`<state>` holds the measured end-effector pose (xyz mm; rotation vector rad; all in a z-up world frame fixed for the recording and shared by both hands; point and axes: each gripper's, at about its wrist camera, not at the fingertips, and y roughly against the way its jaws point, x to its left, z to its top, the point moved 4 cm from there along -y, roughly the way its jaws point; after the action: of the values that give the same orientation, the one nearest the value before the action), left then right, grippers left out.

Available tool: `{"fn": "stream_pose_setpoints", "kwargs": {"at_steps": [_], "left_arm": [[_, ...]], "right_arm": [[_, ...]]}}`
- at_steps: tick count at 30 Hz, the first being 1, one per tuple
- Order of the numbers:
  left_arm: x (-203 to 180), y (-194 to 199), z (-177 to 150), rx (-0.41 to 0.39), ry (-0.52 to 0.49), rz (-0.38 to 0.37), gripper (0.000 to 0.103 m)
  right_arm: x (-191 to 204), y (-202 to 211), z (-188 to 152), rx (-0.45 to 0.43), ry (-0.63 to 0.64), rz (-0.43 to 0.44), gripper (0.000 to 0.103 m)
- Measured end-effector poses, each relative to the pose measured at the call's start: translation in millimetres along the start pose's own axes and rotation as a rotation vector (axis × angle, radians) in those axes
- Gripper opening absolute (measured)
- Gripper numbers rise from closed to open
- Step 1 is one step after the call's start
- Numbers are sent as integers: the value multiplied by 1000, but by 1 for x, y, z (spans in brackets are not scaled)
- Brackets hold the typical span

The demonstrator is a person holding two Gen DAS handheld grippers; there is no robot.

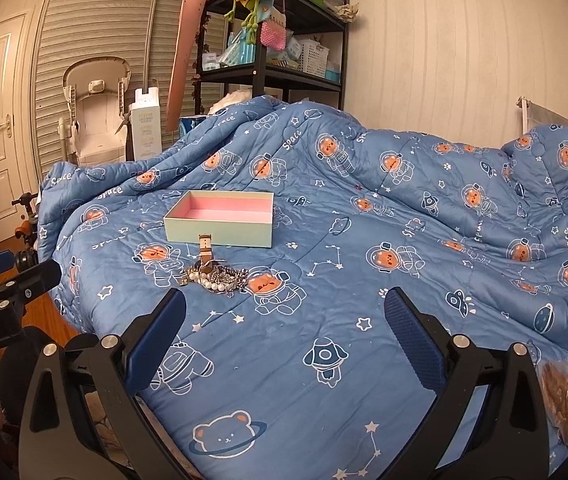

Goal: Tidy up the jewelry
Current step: 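Grasp the cream-strap watch with the left tool while the right tool grasps the wire bangle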

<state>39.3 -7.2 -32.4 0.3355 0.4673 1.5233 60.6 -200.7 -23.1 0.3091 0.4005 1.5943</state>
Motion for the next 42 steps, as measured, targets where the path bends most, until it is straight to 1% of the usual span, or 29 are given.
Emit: {"fn": "stream_pose_setpoints", "kwargs": {"at_steps": [3,6,9,12,13,17,18,20,26,31,33,34,36,42], "left_arm": [[2,-6,-4,34,19,-25,96],[5,-16,-7,87,49,-59,96],[8,-26,-11,134,88,-128,96],[9,-39,-16,198,113,-166,96],[9,-44,-19,226,121,-174,96],[13,-71,-27,323,136,-167,96],[13,-78,-29,341,136,-174,96],[13,-89,-32,362,120,-165,96],[16,-117,-28,336,36,-113,96],[31,-136,-19,324,41,-97,96],[37,-144,-16,320,40,-85,94],[39,-148,-15,318,39,-86,92],[42,-155,-12,313,36,-85,91],[46,-171,-5,299,37,-84,91]], "right_arm": [[0,-10,-3,22,-1,33,98],[3,-24,-9,58,24,81,98],[5,-43,-20,135,21,154,98],[7,-64,-32,210,18,189,98],[8,-71,-34,225,23,203,98],[13,-98,-37,243,70,198,98],[13,-105,-36,250,80,200,98],[16,-117,-35,256,91,214,98],[34,-148,-33,274,122,277,98],[52,-170,-19,236,128,269,98],[58,-180,-13,221,116,266,98],[62,-185,-11,221,113,261,98],[68,-195,-8,228,105,258,97],[87,-220,-8,267,134,218,85]]}}
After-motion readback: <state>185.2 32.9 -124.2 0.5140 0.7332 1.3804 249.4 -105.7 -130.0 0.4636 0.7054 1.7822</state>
